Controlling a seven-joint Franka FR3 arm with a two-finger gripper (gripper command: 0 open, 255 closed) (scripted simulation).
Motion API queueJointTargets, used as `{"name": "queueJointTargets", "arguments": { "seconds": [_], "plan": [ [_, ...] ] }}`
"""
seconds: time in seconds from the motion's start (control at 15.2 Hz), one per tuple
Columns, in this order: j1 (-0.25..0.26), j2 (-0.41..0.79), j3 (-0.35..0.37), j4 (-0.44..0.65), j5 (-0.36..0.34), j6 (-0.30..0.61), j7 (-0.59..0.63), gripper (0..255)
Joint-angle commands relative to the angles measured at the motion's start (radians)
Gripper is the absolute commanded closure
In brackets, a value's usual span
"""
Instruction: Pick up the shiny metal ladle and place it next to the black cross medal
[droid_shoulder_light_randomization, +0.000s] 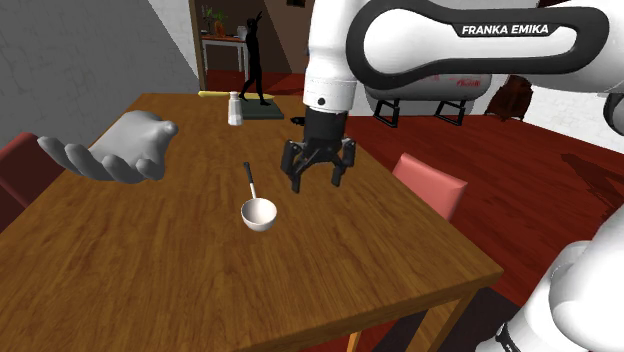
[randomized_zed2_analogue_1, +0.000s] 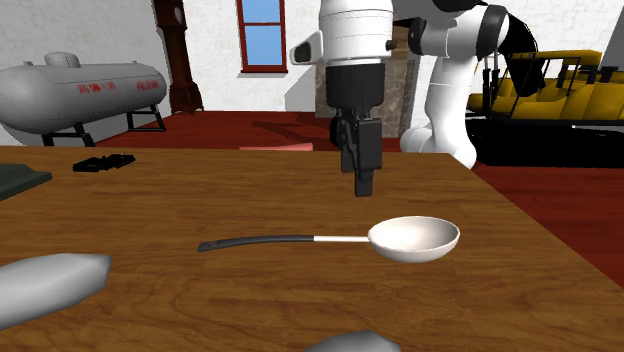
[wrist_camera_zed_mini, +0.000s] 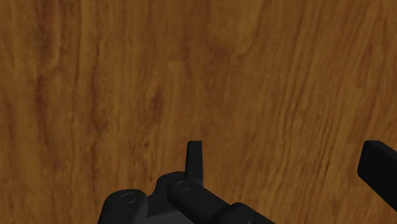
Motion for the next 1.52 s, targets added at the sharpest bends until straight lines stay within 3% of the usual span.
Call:
{"name": "queueJointTargets", "arguments": {
  "seconds": [0.0, 0.26, 0.53, 1.06, 1.45],
  "plan": [
    [0.014, 0.074, 0.023, 0.084, -0.032, 0.0, 0.074, 0],
    [0.067, 0.245, 0.049, 0.292, -0.122, -0.025, 0.211, 0],
    [0.16, 0.434, 0.048, 0.557, -0.223, -0.09, 0.325, 0],
    [0.144, 0.412, 0.044, 0.423, -0.21, 0.024, 0.323, 0],
    [0.144, 0.412, 0.044, 0.423, -0.21, 0.024, 0.323, 0]
  ]
}}
